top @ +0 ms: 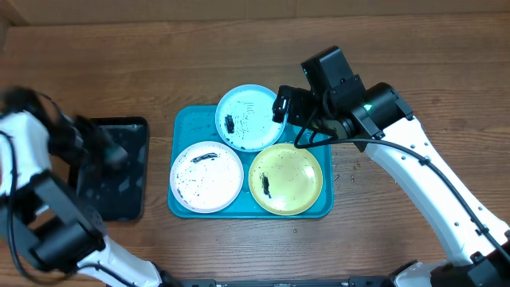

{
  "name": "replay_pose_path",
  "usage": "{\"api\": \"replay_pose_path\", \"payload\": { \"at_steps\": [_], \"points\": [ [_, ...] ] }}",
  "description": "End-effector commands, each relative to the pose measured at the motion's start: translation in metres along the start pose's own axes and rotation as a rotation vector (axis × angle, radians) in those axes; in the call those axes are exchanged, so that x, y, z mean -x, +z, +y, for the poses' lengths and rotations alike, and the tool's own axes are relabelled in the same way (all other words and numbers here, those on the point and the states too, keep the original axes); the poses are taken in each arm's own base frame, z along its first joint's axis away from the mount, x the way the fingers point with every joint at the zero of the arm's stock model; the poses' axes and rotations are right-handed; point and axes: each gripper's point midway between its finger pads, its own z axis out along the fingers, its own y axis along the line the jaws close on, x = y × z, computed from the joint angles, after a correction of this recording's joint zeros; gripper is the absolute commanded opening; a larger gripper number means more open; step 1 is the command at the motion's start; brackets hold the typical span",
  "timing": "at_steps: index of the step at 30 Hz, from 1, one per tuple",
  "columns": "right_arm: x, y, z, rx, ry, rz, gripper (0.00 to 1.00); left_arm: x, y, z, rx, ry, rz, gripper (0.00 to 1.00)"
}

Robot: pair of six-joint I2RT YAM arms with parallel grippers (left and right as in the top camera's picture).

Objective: Clean dirty plates on tray and stack at the side

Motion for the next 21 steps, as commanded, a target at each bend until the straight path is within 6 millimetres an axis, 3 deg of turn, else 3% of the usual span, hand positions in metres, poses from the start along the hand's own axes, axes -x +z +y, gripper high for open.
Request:
{"api": "replay_pose_path", "payload": {
  "at_steps": [1, 4, 7, 9, 12, 15, 18, 21],
  "points": [
    [0.021, -0.011, -0.005, -0.058, -0.006, -0.107, 1.00, -0.011, 0.011, 0.006, -0.046, -0.015, 0.074, 0.04],
    [0.031, -0.012, -0.014, -0.108, -0.003, -0.162, 1.00, -0.002, -0.027, -0.017, -0.112, 0.043, 0.023, 0.04],
    [0.039, -0.013, -0.015, -0.110, 0.007, -0.192, 1.00, 0.005, -0.093, -0.049, -0.143, 0.162, -0.096, 0.04],
    [0.042, -0.013, -0.015, -0.106, 0.009, -0.199, 1.00, 0.000, -0.143, -0.072, -0.150, 0.254, -0.204, 0.04],
    [0.039, -0.011, -0.011, -0.080, 0.008, -0.181, 1.00, -0.011, -0.181, -0.088, -0.142, 0.315, -0.303, 0.04],
    [0.033, -0.007, -0.001, -0.031, 0.006, -0.137, 1.00, -0.027, -0.196, -0.101, -0.154, 0.365, -0.342, 0.04],
    [0.033, 0.005, 0.000, -0.026, 0.019, -0.119, 1.00, -0.042, -0.189, -0.111, -0.150, 0.401, -0.305, 0.04],
    [0.044, 0.024, -0.005, -0.080, -0.041, -0.152, 1.00, -0.055, -0.168, -0.126, -0.138, 0.456, -0.247, 0.04]
  ]
}}
